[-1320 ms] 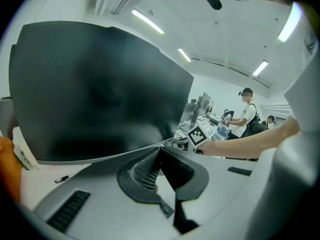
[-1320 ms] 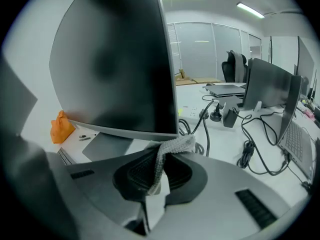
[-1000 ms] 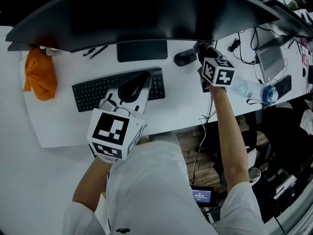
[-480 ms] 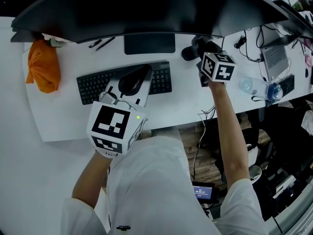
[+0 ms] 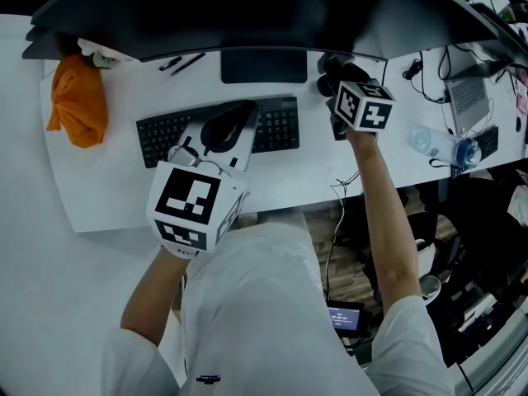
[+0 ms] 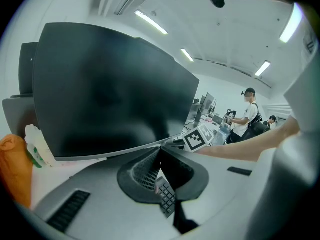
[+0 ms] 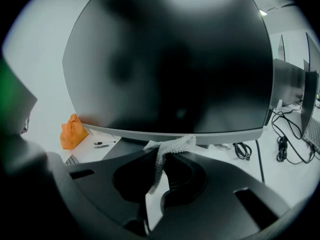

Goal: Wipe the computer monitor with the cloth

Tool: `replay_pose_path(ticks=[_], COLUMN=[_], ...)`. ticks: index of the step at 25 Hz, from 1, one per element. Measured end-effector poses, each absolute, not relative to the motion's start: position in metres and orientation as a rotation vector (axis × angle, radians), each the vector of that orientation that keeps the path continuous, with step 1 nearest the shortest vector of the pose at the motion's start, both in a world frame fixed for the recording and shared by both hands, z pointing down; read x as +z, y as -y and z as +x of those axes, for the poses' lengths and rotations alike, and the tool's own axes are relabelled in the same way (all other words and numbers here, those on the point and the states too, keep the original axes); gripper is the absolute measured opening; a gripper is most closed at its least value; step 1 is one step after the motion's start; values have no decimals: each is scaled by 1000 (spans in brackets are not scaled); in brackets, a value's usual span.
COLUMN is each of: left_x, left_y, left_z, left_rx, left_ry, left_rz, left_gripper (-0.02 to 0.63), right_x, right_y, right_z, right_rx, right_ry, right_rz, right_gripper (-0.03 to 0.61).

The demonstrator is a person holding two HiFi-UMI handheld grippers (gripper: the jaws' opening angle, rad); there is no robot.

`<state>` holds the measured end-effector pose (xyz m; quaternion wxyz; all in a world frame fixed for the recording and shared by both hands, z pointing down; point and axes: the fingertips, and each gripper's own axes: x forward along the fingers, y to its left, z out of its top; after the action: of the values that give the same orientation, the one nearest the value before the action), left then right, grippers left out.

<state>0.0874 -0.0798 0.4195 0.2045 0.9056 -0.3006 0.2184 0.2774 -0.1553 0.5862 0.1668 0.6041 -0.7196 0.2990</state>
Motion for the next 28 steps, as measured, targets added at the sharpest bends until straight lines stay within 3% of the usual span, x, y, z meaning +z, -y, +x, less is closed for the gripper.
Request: replay_pose_path(ticks=[28], left_x=[418], left_y=[99], left_z=[8], left_rx=[574], left_ry=[913], left_rz=[2474], left_gripper=[18], right_x=[581], right_y=[177], right_z=[171], right_rx=[855], right_ry=[2106], right_rz=[1683], right_gripper=[26])
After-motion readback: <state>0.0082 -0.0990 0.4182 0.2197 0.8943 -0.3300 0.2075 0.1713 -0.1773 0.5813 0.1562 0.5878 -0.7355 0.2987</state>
